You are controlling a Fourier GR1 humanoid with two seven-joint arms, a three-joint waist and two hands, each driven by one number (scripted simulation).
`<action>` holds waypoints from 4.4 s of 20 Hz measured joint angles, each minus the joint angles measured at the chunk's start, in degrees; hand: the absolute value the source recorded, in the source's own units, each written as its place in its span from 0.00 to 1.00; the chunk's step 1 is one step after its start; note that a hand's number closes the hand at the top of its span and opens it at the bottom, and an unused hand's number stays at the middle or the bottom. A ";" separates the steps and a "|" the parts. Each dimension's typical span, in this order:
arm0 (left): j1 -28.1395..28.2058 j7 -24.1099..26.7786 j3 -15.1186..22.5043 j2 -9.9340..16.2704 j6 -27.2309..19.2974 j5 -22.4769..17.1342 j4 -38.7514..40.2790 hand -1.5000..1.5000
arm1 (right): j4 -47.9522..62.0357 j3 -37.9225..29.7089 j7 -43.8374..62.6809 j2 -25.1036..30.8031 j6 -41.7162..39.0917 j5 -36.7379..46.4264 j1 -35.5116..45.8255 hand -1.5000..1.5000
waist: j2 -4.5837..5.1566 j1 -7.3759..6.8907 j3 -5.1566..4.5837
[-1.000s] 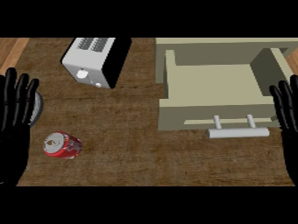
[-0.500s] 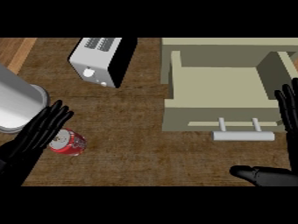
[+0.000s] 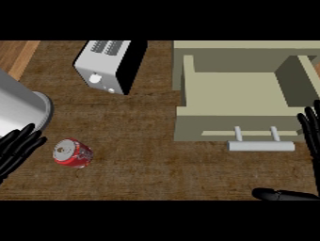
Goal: Pick up the can, place it into the drawer and close the drawer
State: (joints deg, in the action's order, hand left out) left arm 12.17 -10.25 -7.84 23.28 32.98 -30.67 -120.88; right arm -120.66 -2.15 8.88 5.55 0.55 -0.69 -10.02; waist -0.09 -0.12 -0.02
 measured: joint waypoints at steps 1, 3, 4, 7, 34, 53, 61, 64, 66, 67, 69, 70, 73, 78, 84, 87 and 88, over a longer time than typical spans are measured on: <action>0.78 -0.09 -1.05 0.30 1.14 -0.93 0.35 0.00 | 0.29 -0.43 0.04 0.09 -0.16 -0.20 0.18 0.00 | 0.01 -0.02 0.03; 0.98 -1.33 -2.40 0.32 1.85 -2.80 0.56 0.00 | 1.36 -1.40 -0.50 0.38 -0.85 -0.71 0.61 0.00 | 0.02 -0.02 0.02; 0.98 -1.78 -2.87 0.19 2.05 -3.53 1.13 0.00 | 0.74 -1.12 -0.78 0.13 -0.93 -0.29 -0.32 0.00 | 0.03 0.03 0.03; 0.12 -3.11 -3.66 -0.80 1.74 -3.07 2.09 0.00 | 1.32 -2.17 -2.41 0.03 -2.02 -1.08 -1.61 0.00 | 0.03 0.13 0.02; -8.02 11.18 -6.39 -9.93 8.71 19.08 25.26 0.00 | 2.90 -7.35 -6.28 -1.28 -8.15 -2.22 -4.17 0.00 | 0.07 0.25 0.01; -15.08 34.07 -7.27 -5.95 6.23 35.33 52.16 0.00 | 5.35 -10.81 -8.55 -1.52 -11.12 -2.65 -3.06 0.00 | 0.09 0.34 0.01; -17.98 40.12 -6.41 -3.41 3.25 38.24 62.80 0.00 | 3.36 -9.98 -7.52 -2.59 -10.90 -1.71 -3.63 0.00 | 0.11 0.44 -0.02; -19.55 42.62 -5.73 -2.91 1.71 39.40 67.28 0.00 | 4.95 -10.59 -8.99 -2.77 -11.22 -1.92 -3.44 0.00 | 0.12 0.46 -0.01; -20.00 44.03 -5.17 -2.79 0.83 39.97 69.68 0.00 | 2.86 -10.02 -7.66 -3.28 -11.19 -2.07 -4.16 0.00 | 0.11 0.49 -0.01; -21.27 43.96 -5.06 -2.91 0.39 40.07 71.46 0.00 | 1.95 -9.49 -7.31 -3.67 -11.03 -1.63 -4.57 0.00 | 0.12 0.54 -0.01; -22.28 44.93 -4.90 -2.42 -0.09 40.29 74.02 0.00 | 0.71 -9.24 -5.83 -3.74 -10.79 -1.47 -4.33 0.00 | 0.12 0.53 -0.02; -22.66 45.83 -4.73 -2.08 -0.54 40.63 75.28 0.00 | 1.09 -9.84 -6.12 -3.51 -11.10 -1.92 -4.33 0.00 | 0.12 0.52 -0.03; -24.90 48.47 -3.88 -1.80 -2.00 41.80 80.06 0.00 | 1.42 -10.10 -5.62 -3.45 -10.97 -2.15 -3.32 0.00 | 0.17 0.62 -0.03; -26.93 49.50 -2.79 -2.33 -3.34 42.08 83.37 0.00 | 0.75 -10.04 -5.38 -3.79 -10.75 -1.58 -3.61 0.00 | 0.14 0.57 -0.02; -27.72 50.12 -1.77 -2.81 -4.37 41.90 84.55 0.00 | -0.70 -10.31 -5.05 -4.00 -11.76 -2.47 -5.43 0.00 | 0.10 0.50 -0.01; -29.07 50.78 -1.53 -2.51 -4.27 41.86 86.85 0.00 | -2.06 -9.78 -4.57 -4.55 -11.80 -2.29 -6.18 0.00 | 0.12 0.59 -0.01; -29.02 50.41 -1.27 -2.89 -4.38 41.71 86.27 0.00 | -1.82 -9.93 -4.15 -4.36 -11.71 -2.20 -5.63 0.00 | 0.10 0.52 -0.01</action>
State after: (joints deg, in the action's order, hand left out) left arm -16.85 40.17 -9.11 20.39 28.60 11.04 -34.61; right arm -122.49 -12.08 4.72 1.19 -11.15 -2.89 -15.65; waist 0.02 0.40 -0.03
